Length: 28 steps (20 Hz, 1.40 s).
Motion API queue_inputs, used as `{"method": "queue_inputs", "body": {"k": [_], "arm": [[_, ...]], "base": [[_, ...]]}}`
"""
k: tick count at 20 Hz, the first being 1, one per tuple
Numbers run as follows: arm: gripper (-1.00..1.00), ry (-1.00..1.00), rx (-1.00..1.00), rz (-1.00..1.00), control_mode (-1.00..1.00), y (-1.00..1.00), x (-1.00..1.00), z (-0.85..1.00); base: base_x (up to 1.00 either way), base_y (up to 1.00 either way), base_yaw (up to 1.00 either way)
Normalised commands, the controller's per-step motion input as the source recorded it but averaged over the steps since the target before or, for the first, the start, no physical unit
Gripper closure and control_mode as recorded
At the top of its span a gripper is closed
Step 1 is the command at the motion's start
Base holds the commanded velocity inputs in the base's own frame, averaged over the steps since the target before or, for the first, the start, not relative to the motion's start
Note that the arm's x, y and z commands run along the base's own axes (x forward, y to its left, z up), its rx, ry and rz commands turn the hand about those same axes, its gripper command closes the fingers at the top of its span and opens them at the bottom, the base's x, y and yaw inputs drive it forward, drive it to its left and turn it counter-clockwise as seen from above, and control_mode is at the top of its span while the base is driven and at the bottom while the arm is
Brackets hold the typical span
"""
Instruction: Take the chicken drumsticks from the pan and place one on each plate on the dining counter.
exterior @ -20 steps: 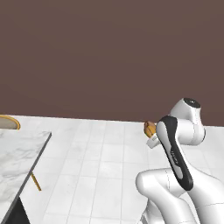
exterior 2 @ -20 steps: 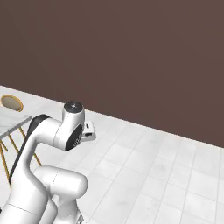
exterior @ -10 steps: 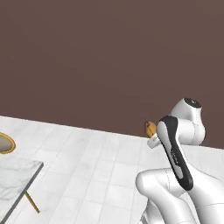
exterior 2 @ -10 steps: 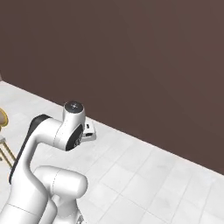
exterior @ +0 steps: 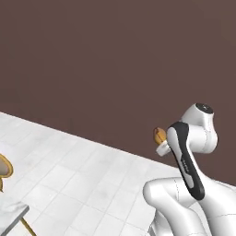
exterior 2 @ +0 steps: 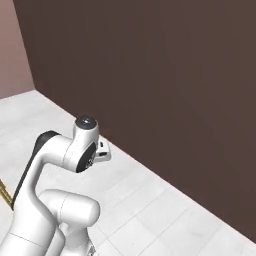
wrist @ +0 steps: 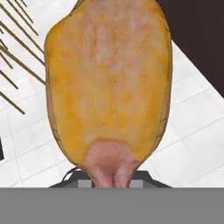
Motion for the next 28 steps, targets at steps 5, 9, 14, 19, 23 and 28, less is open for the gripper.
{"method": "queue_inputs", "body": {"k": [5, 9, 14, 19, 23, 28], "arm": [[1.00, 0.00, 0.00, 0.00, 1.00, 0.00, 0.00, 0.00], [1.00, 0.00, 0.00, 0.00, 1.00, 0.00, 0.00, 0.00], [1.00, 0.00, 0.00, 0.00, 1.00, 0.00, 0.00, 0.00], [1.00, 0.00, 0.00, 0.00, 1.00, 0.00, 0.00, 0.00], [1.00, 0.00, 0.00, 0.00, 1.00, 0.00, 0.00, 0.00], [1.00, 0.00, 0.00, 0.00, 1.00, 0.00, 0.00, 0.00]], "base": [[1.00, -0.09, 0.50], [1.00, -0.07, 0.56], [1.00, -0.06, 0.57], [1.00, -0.09, 0.54], [1.00, -0.15, 0.48], [1.00, -0.27, 0.41]]}}
